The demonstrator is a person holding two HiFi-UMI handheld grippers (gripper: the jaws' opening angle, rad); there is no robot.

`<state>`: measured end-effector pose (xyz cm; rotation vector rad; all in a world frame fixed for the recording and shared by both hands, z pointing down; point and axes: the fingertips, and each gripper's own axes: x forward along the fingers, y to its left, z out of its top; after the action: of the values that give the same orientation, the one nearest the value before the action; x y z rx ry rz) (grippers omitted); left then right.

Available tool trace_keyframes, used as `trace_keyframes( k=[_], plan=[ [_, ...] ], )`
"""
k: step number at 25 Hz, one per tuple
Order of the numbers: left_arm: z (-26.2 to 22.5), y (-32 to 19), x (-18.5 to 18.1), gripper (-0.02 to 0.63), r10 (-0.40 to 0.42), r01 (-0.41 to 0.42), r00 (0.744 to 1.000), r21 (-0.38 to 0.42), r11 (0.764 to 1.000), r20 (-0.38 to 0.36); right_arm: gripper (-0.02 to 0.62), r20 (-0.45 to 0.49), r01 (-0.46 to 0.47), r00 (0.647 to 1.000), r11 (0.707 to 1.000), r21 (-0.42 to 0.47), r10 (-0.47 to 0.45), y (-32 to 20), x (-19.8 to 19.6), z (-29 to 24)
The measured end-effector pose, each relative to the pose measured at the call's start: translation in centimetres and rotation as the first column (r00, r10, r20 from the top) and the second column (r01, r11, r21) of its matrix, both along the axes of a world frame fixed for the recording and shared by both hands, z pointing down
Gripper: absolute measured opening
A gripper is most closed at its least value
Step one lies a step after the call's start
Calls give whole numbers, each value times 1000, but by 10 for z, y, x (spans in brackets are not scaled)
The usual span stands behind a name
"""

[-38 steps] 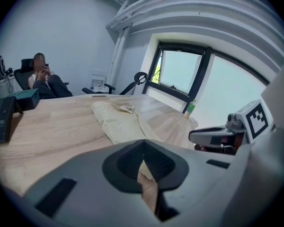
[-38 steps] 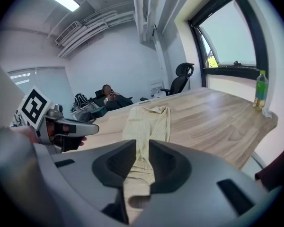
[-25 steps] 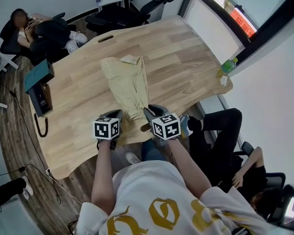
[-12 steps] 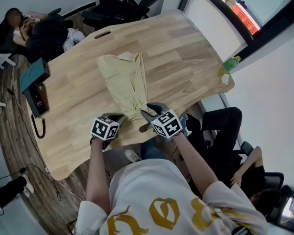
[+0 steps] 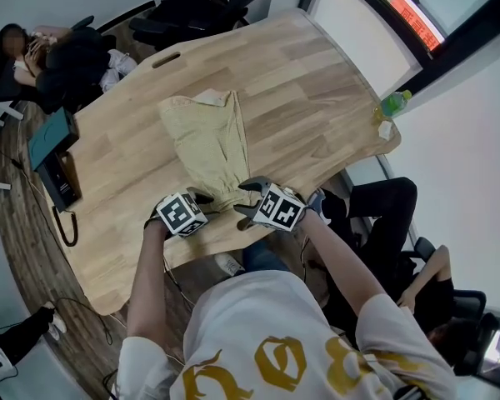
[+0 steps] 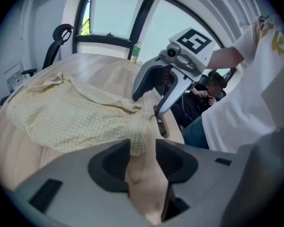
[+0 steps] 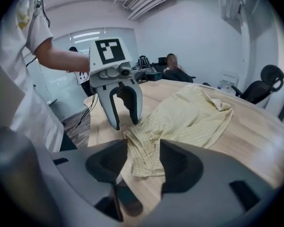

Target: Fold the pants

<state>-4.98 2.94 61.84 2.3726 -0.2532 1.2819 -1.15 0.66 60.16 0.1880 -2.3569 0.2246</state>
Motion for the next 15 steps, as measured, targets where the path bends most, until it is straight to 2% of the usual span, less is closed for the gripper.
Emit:
trace_keyframes(
  k=[3,6,12,15],
  plan=[
    [0,2,4,172,92,-92,995,14,996,29,212,-65,84,994,996,3,-84,3,1,14],
    [-7,-2,10,172,168,-172,984,83,982,50,247,-108,147,983,989,-16,-148,8,-1,25],
    [23,7,12,209,280,-280,953,-8,960,113,252,-122,198,973,980,4,-196,8,-1,40],
    [31,3,12,216,261,-259,961,-27,965,93,252,-114,235,966,971,35,-230,7,-2,42]
  ],
)
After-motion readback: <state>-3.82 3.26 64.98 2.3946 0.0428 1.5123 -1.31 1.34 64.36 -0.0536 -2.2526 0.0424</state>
